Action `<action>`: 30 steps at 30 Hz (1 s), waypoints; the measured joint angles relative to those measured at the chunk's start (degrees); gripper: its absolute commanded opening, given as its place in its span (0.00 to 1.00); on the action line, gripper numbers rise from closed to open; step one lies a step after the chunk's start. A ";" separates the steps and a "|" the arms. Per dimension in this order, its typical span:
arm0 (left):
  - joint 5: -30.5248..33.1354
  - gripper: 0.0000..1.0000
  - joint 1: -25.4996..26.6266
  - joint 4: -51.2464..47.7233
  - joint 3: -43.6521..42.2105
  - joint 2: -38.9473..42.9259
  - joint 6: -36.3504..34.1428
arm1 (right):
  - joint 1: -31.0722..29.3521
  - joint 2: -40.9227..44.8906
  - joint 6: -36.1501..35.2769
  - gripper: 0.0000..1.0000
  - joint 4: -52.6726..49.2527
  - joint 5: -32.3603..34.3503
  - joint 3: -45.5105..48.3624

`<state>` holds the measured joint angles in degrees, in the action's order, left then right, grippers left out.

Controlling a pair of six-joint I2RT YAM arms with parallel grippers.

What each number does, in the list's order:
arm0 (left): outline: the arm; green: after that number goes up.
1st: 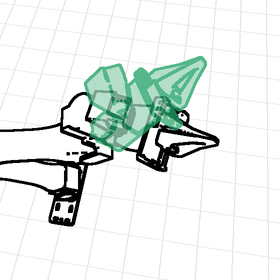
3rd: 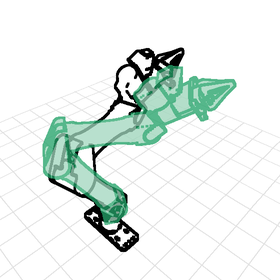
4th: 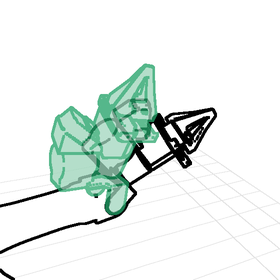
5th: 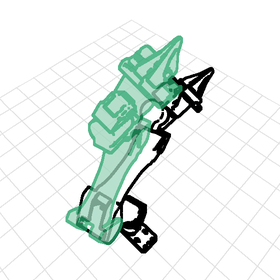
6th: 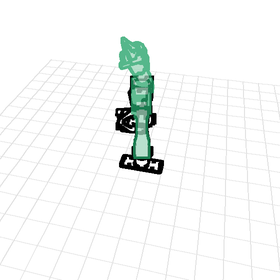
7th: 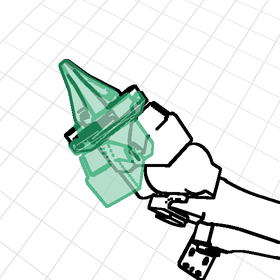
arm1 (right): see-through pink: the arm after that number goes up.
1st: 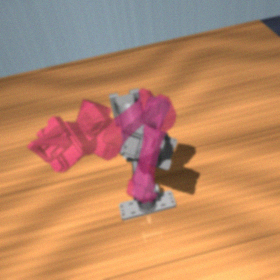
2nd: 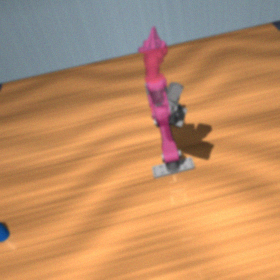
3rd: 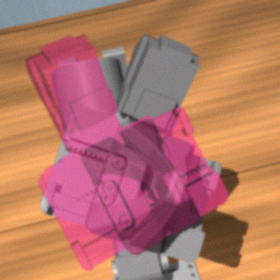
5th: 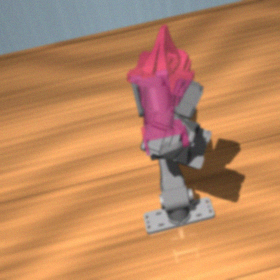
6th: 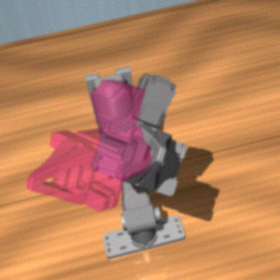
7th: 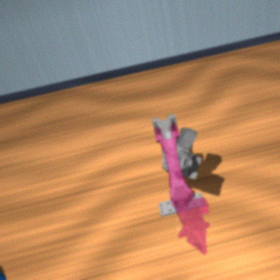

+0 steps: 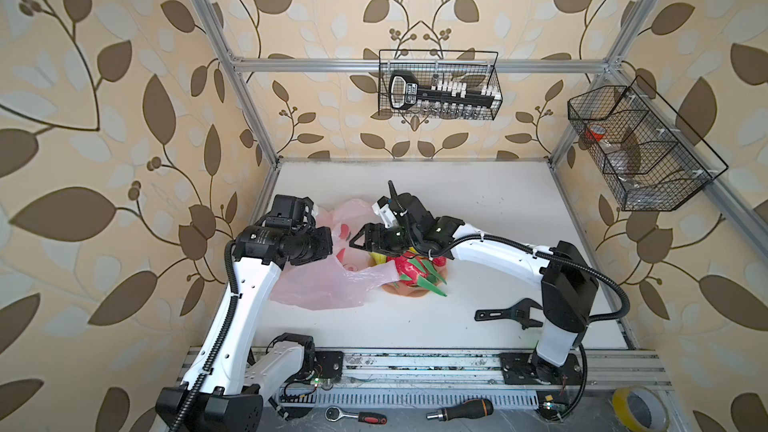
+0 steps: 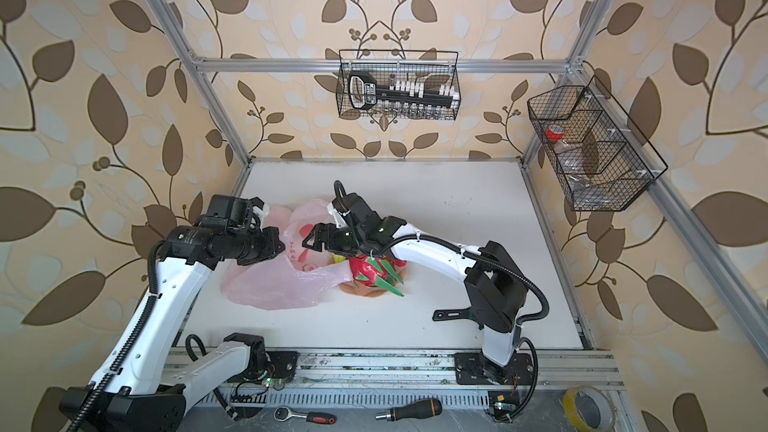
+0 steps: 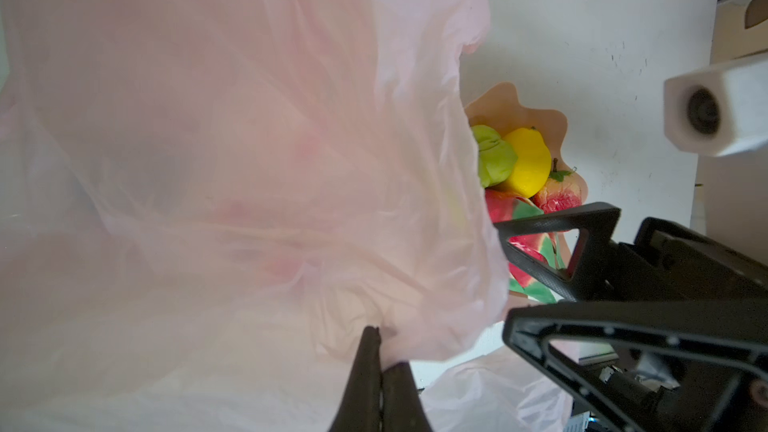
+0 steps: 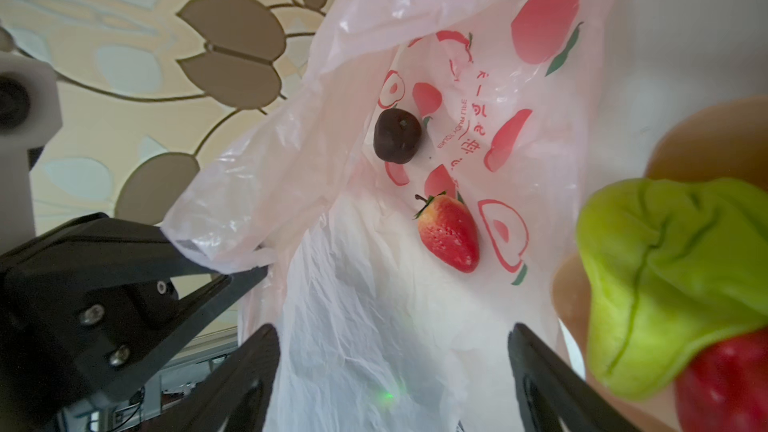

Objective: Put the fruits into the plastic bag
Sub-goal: 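Withdraw the right gripper from the bag back over the plate, then lower the right gripper onto the pale peach and close on it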

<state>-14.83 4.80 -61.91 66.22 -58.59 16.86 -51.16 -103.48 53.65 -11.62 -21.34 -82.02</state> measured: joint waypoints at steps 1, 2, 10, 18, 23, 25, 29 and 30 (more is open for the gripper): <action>-0.07 0.00 0.00 0.09 0.00 0.00 -0.07 | 0.26 0.61 -0.94 0.87 -1.07 0.68 0.00; -0.11 0.00 0.00 0.11 0.00 0.00 -0.15 | 0.50 1.22 -1.88 0.87 -2.29 1.42 0.02; -0.17 0.00 0.00 0.09 0.00 0.00 -0.42 | 4.61 10.05 -10.80 0.88 -11.87 8.41 1.99; -0.24 0.00 0.00 0.07 0.17 0.00 -0.68 | 10.54 13.81 -23.69 0.85 -24.59 19.06 3.78; -0.35 0.00 0.00 0.04 0.50 0.00 -1.05 | 11.41 11.30 -30.32 0.81 -30.64 25.75 3.80; -0.39 0.00 0.00 0.02 0.50 0.00 -1.27 | 11.41 9.86 -32.06 0.79 -31.89 27.67 3.80; -0.39 0.00 0.00 0.02 0.52 0.00 -1.49 | 11.41 7.19 -34.77 0.75 -32.92 30.60 3.80; -0.39 0.00 0.00 0.00 0.52 0.00 -1.51 | 11.41 6.58 -35.26 0.74 -33.03 31.10 3.80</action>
<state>-15.22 4.80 -61.91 66.74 -58.59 15.35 -39.75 -96.90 18.39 -44.64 9.76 -78.22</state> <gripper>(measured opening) 0.055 0.755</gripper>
